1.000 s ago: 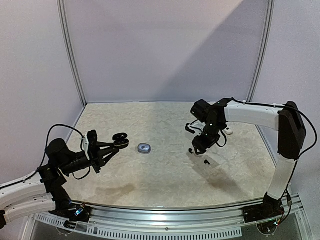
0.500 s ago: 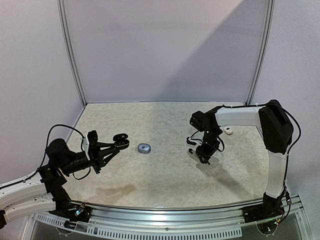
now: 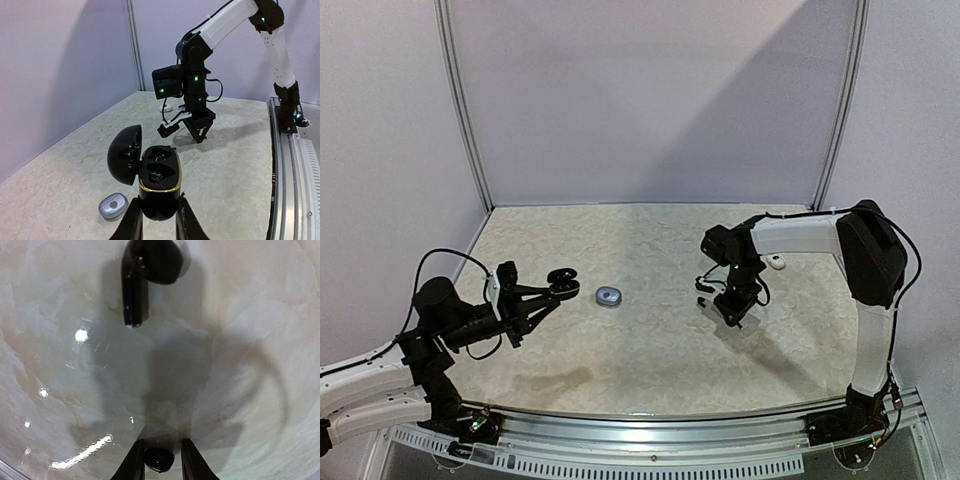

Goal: Insert the wireless bluetooth earbuds into the charging case
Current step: Pick up the right earbud from the center of the board.

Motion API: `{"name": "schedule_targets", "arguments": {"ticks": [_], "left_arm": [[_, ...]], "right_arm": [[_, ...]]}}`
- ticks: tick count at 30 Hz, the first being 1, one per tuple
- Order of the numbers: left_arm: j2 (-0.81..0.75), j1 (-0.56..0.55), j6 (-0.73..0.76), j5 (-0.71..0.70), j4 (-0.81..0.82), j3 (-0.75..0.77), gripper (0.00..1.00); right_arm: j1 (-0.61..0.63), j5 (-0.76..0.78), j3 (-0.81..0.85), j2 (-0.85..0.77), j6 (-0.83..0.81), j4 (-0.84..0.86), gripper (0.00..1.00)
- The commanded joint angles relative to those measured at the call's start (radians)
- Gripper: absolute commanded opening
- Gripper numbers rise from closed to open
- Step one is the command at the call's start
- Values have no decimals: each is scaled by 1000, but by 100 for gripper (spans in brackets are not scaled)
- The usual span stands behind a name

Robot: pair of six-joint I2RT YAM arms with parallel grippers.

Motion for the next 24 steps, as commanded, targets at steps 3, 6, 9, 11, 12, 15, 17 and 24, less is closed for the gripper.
{"name": "schedule_targets", "arguments": {"ticks": [3,6,9,11,12,15,17,24], "left_arm": [[3,14,9,1,-14,-15,0],[3,14,8,1,-14,-15,0],[1,14,7,-2,-11,-15,0],[0,14,3,-9,-8,-13,0],[-2,14,1,-14,-5,-13,0],[0,14,-1,-39,13,-13,0],[1,13,-1,-71,29,-12,0],[-14,11,9,-227,60,0,0]], "right_arm": [[4,0,-9,5,21,-35,20],[3,-4,7,9,26,-53,11],[4,-9,51,-1,41,-71,4],[11,-9,117,-18,59,-85,1],[20,-10,152,-36,67,-88,0],[76,12,280,-81,77,-80,0],[144,27,361,-103,77,-27,0],[313,-26,415,-215,42,515,0]]}}
